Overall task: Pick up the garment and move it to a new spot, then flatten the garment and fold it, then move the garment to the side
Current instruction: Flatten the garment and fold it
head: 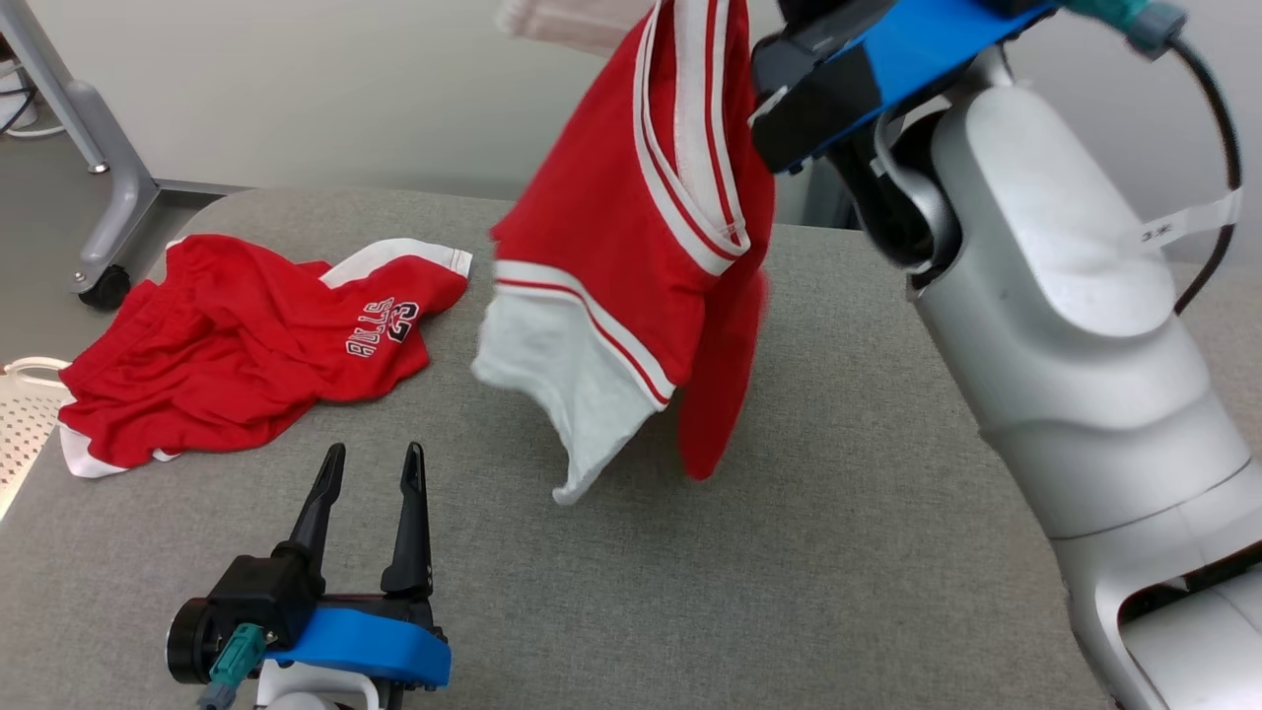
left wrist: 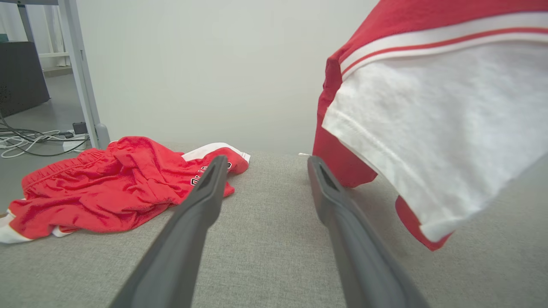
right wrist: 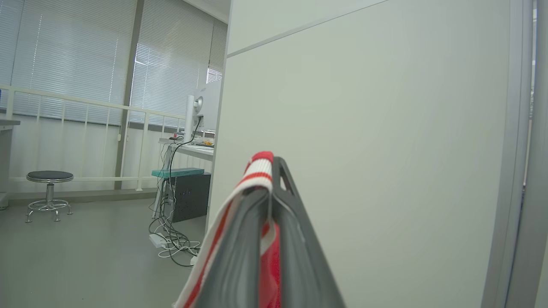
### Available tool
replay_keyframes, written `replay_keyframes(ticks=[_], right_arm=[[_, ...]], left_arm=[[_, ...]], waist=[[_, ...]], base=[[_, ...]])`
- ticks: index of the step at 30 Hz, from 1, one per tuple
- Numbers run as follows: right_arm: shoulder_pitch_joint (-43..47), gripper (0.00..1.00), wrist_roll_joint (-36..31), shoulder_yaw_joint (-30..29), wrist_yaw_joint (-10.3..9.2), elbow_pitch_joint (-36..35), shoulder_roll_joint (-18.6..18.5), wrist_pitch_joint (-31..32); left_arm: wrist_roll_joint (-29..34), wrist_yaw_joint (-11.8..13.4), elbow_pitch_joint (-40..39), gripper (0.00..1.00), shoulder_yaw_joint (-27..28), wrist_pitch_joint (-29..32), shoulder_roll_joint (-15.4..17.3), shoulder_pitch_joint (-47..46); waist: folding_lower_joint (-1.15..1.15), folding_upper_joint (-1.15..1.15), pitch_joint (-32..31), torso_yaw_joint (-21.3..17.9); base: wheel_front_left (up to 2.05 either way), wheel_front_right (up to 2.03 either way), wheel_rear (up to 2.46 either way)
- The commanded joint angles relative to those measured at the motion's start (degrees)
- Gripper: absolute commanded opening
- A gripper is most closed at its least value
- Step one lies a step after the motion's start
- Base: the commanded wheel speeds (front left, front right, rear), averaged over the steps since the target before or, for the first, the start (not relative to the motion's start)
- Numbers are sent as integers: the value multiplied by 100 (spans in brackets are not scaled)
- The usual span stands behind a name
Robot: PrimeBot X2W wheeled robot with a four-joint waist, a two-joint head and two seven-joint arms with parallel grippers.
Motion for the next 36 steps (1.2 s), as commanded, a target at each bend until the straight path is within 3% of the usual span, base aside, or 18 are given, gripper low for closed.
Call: replay_keyframes(ticks=[1, 8, 15, 22, 23, 24, 29, 36], right_arm=[[-121, 0, -88, -204, 1, 49, -44, 23], [404, 0, -595, -1213, 1, 769, -58, 377], [1103, 0, -1255, -2197, 1, 1706, -539, 411], [1224, 0, -1803, -3046, 2, 2383, -877, 158], [1208, 15, -1866, -3148, 1, 2462, -889, 111], [1190, 100, -1932, -3246, 2, 2550, -903, 88], [1112, 100, -2105, -3516, 2, 3037, -837, 287], [1287, 100, -2163, -3517, 1, 3682, -613, 1232]], left_arm=[[17, 4, -35, 100, 39, -27, -11, 41], [19, -21, -37, 100, 10, -27, -40, 41], [20, -54, -51, 100, -16, -27, -45, -60], [51, -94, -47, 100, -90, -27, -46, -156], [52, -99, -36, 100, -102, -26, -46, -159], [55, -105, -27, 100, -110, -27, -43, -168], [62, -123, -7, 100, -121, -27, -28, -181], [67, -95, 25, 100, -49, -27, -27, -73]], waist=[[0, 1, 11, -38], [0, 1, 62, -98], [0, 1, 206, -90], [0, 1, 348, 19], [0, 1, 363, 39], [0, 1, 376, 58], [0, 1, 388, 112], [0, 1, 234, 20]], base=[[0, 0, 0], [0, 0, 0], [0, 0, 0], [0, 0, 0], [0, 0, 0], [0, 0, 0], [0, 0, 0], [0, 0, 0]])
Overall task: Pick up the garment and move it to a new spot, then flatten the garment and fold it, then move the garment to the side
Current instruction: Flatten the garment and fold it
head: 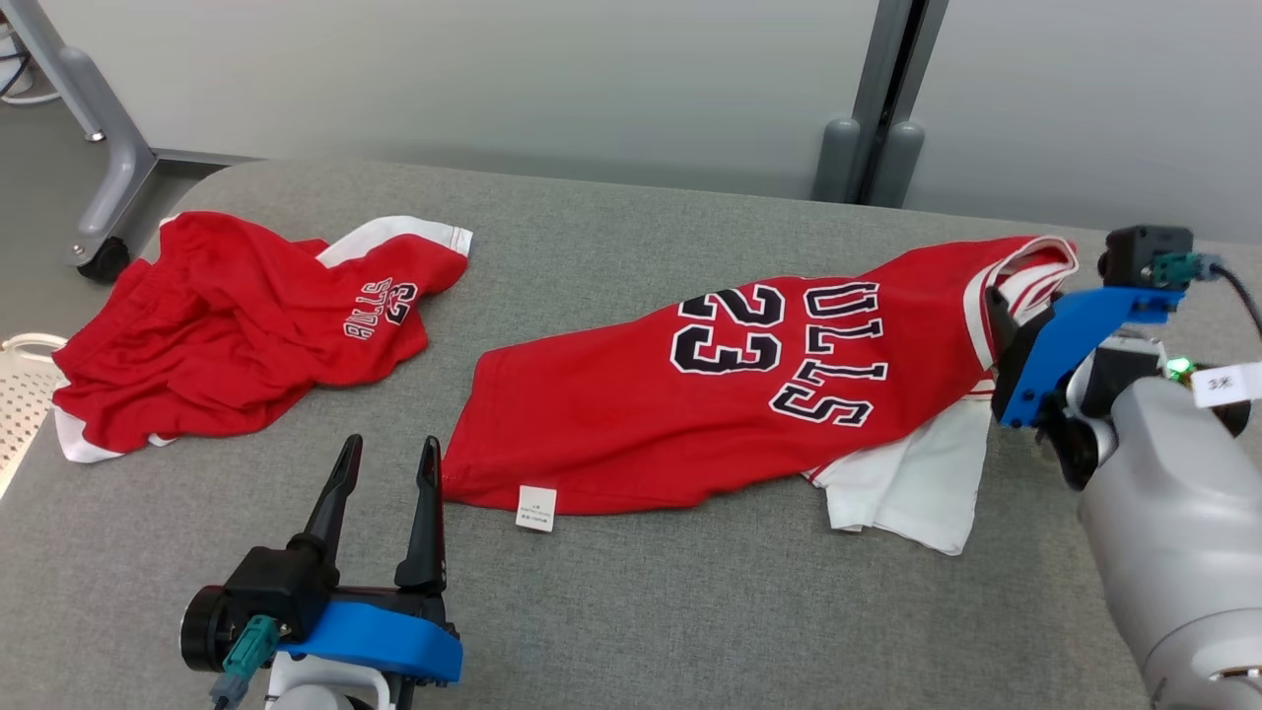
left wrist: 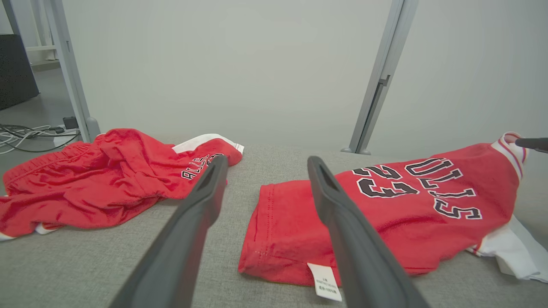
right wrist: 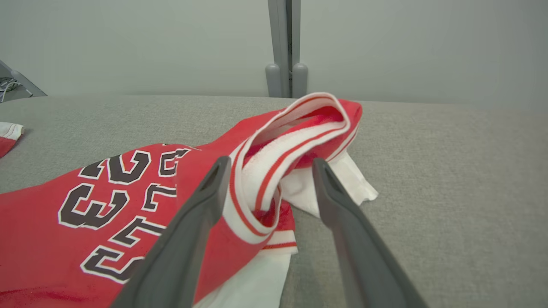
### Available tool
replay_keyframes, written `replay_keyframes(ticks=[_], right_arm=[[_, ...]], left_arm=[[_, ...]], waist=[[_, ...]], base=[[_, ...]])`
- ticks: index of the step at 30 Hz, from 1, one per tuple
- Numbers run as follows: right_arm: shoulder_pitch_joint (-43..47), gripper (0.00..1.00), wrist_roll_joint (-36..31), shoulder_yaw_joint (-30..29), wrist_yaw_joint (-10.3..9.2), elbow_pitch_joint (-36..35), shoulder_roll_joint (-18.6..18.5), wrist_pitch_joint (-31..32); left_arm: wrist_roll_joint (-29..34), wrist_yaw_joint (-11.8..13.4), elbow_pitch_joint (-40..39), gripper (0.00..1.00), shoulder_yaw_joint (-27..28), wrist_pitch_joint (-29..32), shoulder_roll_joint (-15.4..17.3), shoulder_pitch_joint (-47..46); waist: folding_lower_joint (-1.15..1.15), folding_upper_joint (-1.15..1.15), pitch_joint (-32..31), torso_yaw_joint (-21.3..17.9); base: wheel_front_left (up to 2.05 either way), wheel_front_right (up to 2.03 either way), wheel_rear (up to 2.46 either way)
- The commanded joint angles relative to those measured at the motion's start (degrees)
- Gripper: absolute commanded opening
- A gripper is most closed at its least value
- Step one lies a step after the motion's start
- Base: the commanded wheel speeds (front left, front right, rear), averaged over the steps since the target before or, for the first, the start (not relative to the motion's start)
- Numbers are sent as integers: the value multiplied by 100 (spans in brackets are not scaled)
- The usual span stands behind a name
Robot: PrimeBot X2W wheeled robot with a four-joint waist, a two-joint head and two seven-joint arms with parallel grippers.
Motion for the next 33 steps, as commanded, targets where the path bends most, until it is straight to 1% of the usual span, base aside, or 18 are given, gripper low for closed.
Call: replay_keyframes(ticks=[1, 4, 7, 10, 14, 17, 22, 24, 27, 32, 33], right_arm=[[158, 100, -22, 15, 1, 46, 63, 48], [362, 100, 42, 132, 2, 77, 233, 97], [680, 100, 91, 443, 1, -12, 392, -98], [1075, 100, 216, 673, 1, -194, 462, -393], [1654, 100, 421, 762, 1, -493, 539, -666], [2002, 100, 645, 754, 1, -725, 569, -709], [2343, 100, 866, 821, 2, -1011, 591, -560], [2374, 100, 1024, 924, 2, -1064, 593, -457], [2384, 100, 1057, 1124, 2, -1093, 595, -260], [2365, 100, 774, 1352, 2, -1098, 598, 24], [2369, 75, 708, 1338, 2, -1098, 598, 63]], left_arm=[[17, 10, -3, 100, 18, -27, 6, 34], [21, 25, -10, 100, 39, -27, 4, 69], [30, 55, -28, 100, 76, -27, 20, 116], [31, 62, -30, 100, 108, -27, 54, 181], [12, 84, -48, 100, 131, -27, 85, 212], [-6, 97, -68, 100, 152, -27, 93, 256], [-14, 97, -84, 100, 154, -27, 110, 187], [-10, 95, -91, 100, 141, -27, 116, 152], [-8, 94, -92, 100, 121, -27, 112, 108], [-29, 86, -47, 100, 99, -27, 102, 76], [-32, 82, -39, 100, 95, -27, 99, 73]], waist=[[0, 0, -50, -47], [0, 0, -135, -107], [0, 0, -210, -177], [0, 0, -266, -220], [0, 0, -290, -260], [0, 0, -254, -305], [0, 0, -171, -325], [0, 0, -144, -322], [0, 0, -121, -310], [0, 0, -85, -305], [0, 0, -79, -304]], base=[[0, 0, 0], [0, 0, 0], [0, 0, 0], [0, 0, 0], [0, 0, 0], [0, 0, 0], [0, 0, 0], [0, 0, 0], [0, 0, 0], [0, 0, 0], [0, 0, 0]])
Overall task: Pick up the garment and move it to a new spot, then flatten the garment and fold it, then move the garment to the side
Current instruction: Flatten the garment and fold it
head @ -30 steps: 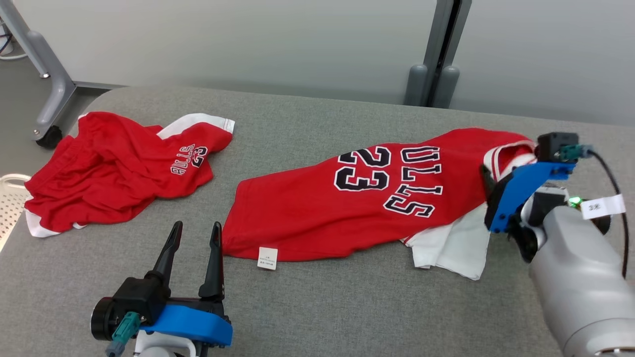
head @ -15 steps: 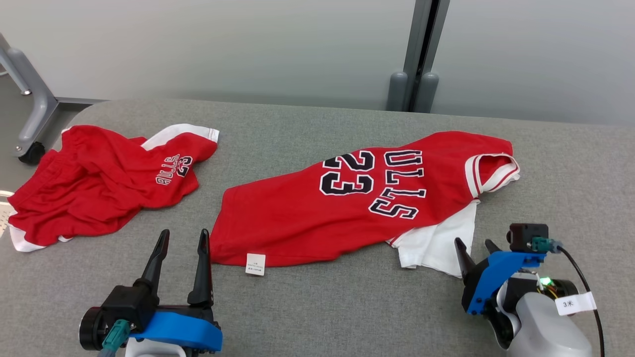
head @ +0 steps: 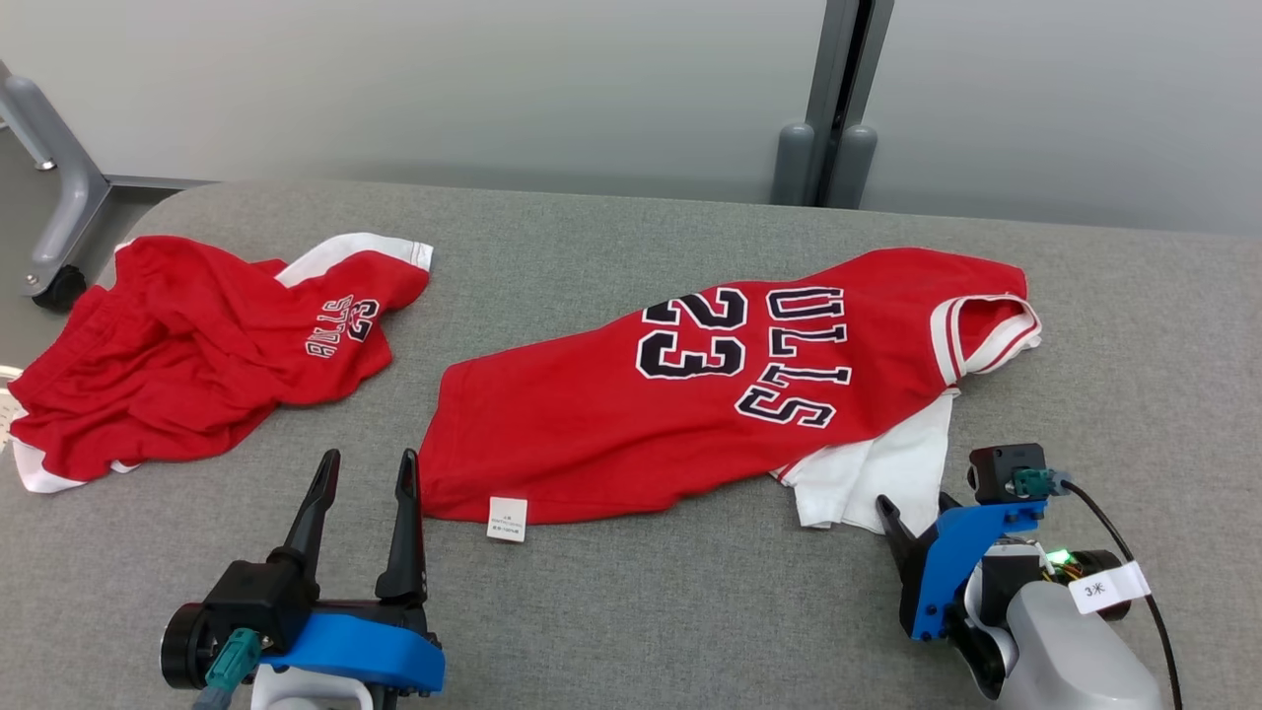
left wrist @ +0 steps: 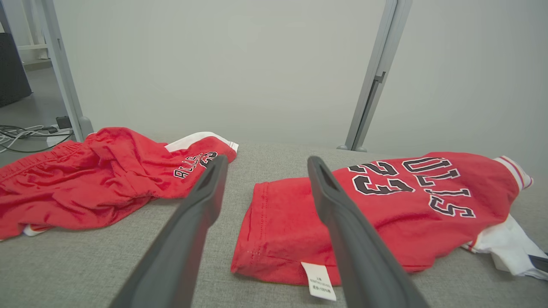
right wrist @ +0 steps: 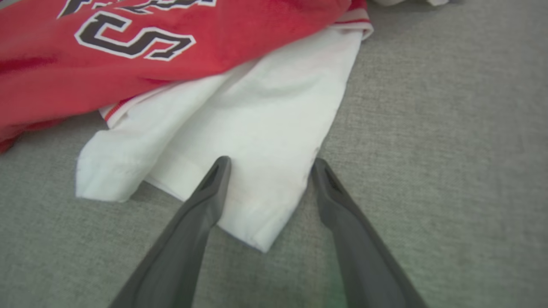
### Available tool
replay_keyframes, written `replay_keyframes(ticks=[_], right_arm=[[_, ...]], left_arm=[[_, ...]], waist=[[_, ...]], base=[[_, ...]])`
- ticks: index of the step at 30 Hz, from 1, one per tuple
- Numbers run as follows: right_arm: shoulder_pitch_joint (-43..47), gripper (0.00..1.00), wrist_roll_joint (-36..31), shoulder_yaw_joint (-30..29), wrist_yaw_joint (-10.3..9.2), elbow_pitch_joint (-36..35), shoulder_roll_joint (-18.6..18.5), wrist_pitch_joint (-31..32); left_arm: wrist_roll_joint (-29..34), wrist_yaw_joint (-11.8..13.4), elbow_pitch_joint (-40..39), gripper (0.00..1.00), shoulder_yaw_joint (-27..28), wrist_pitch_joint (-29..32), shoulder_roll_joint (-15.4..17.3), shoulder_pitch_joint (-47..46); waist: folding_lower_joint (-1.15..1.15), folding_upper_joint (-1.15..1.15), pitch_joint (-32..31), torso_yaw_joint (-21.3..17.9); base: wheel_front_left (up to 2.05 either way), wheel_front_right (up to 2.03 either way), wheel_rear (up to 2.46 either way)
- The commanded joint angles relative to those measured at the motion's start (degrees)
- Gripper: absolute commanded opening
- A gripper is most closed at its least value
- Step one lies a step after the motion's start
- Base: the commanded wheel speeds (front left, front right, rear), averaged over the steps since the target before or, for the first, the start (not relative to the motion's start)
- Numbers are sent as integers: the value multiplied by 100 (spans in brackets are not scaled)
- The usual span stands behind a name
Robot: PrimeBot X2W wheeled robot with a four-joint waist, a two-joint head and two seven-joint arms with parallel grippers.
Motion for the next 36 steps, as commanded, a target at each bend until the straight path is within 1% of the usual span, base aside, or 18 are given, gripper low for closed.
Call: replay_keyframes(ticks=[1, 2, 3, 8, 11, 13, 16, 20, 24, 25, 26, 31, 36], right_arm=[[86, 38, -102, -2, 3, 39, 12, 97], [90, 8, -195, -8, 3, 21, 12, 124], [101, 0, -255, -17, 3, -2, 13, 137], [200, 0, -480, -217, 2, -344, -3, -8], [387, 0, -500, -448, 2, -726, -3, -76], [581, 0, -579, -637, 2, -1079, -4, -7], [997, 0, -745, -998, 2, -1785, -5, 250], [1649, 0, -880, -1462, 2, -2981, -3, 704], [2220, 0, -717, -1779, 2, -4014, -1, 1010], [2326, 43, -642, -1812, 2, -4181, 1, 1056], [2418, 100, -575, -1853, 2, -4321, 1, 1090], [2753, 100, -389, -1876, 3, -4755, 1, 930], [2972, 100, -197, -1761, 3, -5069, -1, 296]], left_arm=[[-7, 6, 4, 100, -28, -27, 13, -82], [-11, 5, 10, 100, -33, -27, 8, -81], [-15, 5, 16, 100, -33, -27, 5, -83], [-41, 21, 31, 100, 1, -27, 5, -64], [-47, 20, 45, 100, 5, -27, 17, 0], [-49, 32, 31, 100, 18, -27, 25, 41], [-52, 42, 7, 100, 46, -27, 45, 128], [-73, 76, -34, 100, 99, -27, 54, 203], [-98, 90, -59, 100, 127, -27, 57, 278], [-102, 91, -57, 100, 131, -27, 62, 272], [-102, 88, -56, 100, 130, -27, 65, 264], [-92, 79, -9, 100, 108, -27, 66, 278], [-103, 73, 73, 100, 126, -27, 91, 353]], waist=[[0, -1, 10, 4], [0, -1, 16, 4], [0, -1, 20, 1], [0, -1, 5, -56], [0, -1, -64, -105], [0, -1, -112, -164], [0, -1, -185, -257], [0, -1, -249, -374], [0, -1, -269, -469], [0, -1, -269, -487], [0, -1, -269, -497], [0, -1, -318, -533], [0, -1, -423, -586]], base=[[0, 0, 0], [0, 0, 0], [0, 0, 0], [0, 0, 0], [0, 0, 0], [0, 0, 0], [0, 0, 0], [0, 0, 0], [0, 0, 0], [0, 0, 0], [0, 0, 0], [0, 0, 0], [0, 0, 0]])
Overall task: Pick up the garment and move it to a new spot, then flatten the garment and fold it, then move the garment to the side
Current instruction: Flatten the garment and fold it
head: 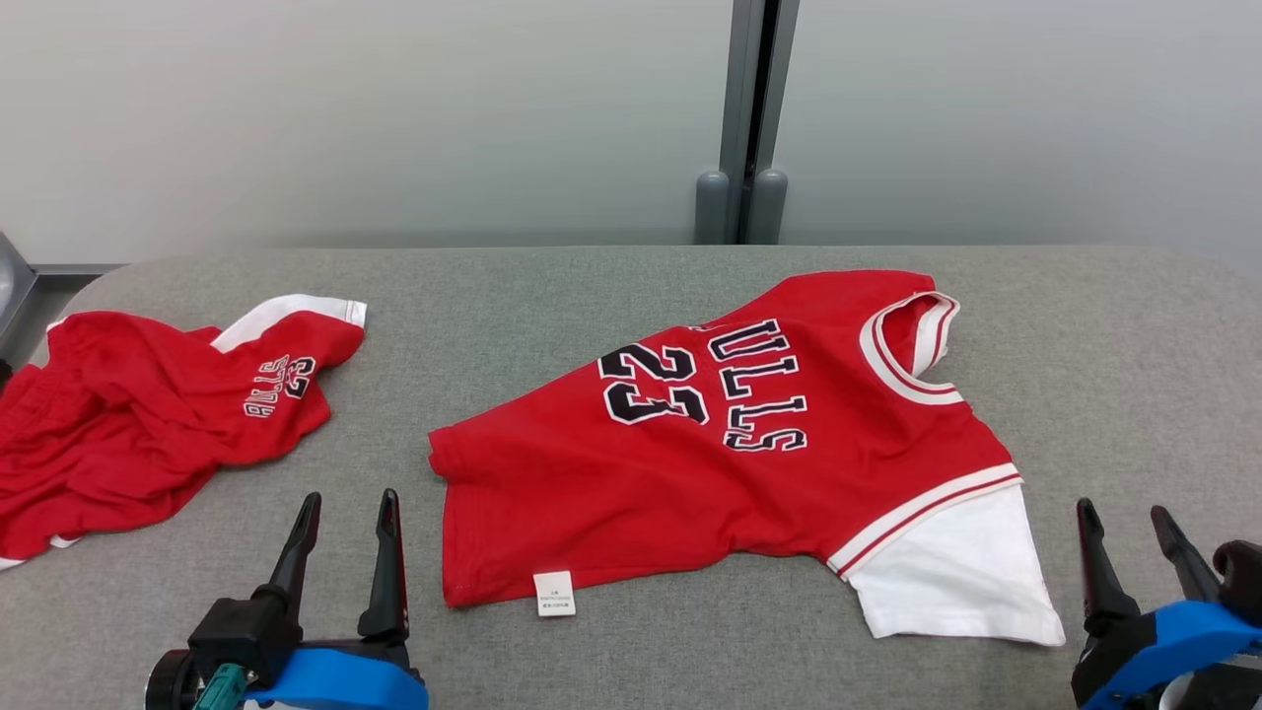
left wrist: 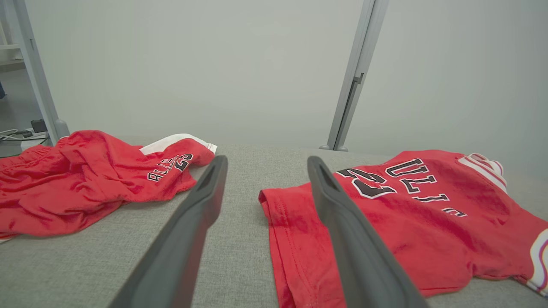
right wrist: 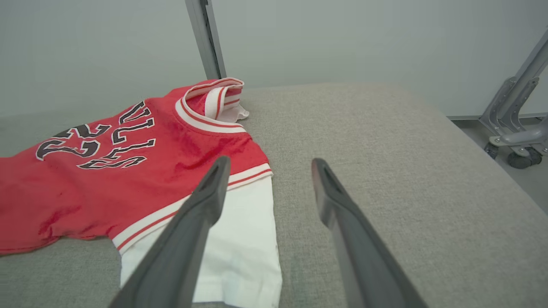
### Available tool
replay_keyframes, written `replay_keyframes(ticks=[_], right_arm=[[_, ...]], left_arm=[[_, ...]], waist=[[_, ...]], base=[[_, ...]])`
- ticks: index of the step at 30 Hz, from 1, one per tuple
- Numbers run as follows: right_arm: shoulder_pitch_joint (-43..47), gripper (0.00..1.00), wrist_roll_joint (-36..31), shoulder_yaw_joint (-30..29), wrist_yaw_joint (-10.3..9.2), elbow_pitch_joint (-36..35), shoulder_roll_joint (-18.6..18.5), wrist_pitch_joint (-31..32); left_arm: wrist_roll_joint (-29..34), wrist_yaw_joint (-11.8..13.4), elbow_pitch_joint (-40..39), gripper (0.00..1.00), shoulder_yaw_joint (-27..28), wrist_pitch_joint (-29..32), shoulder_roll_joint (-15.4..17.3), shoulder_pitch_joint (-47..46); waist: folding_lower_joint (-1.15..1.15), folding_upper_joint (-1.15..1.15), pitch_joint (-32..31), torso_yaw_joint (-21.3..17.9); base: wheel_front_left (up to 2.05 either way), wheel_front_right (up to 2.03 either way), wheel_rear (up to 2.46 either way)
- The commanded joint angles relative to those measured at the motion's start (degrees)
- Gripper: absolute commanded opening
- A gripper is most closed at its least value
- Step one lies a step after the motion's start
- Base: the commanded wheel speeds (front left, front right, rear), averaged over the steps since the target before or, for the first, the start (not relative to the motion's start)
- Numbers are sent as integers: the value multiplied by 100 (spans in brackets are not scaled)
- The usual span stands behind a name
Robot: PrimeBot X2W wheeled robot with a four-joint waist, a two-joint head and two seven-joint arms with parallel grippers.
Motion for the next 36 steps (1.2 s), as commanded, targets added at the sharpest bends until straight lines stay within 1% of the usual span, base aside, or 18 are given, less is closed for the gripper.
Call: replay_keyframes(ticks=[1, 6, 9, 20, 36], right_arm=[[130, 100, 120, 51, 3, -111, -18, -307], [313, 100, 363, 308, 3, -271, -17, -988], [446, 100, 481, 466, 3, -301, -17, -1155], [490, 100, 570, 879, 3, -208, -19, -1122], [425, 100, 511, 781, 3, -148, -18, -1071]], left_arm=[[0, 5, 36, 100, 34, -26, 45, 85], [14, 31, 82, 100, 71, -27, 69, 233], [18, 44, 93, 100, 91, -27, 87, 311], [52, 33, 176, 100, 65, -27, 117, 426], [13, 49, 232, 100, -21, -25, 54, 383]], waist=[[0, 0, -60, -43], [0, 0, -223, -147], [0, 0, -278, -192], [0, 0, -408, -172], [0, 0, -398, -137]], base=[[0, 0, 0], [0, 0, 0], [0, 0, 0], [0, 0, 0], [0, 0, 0]])
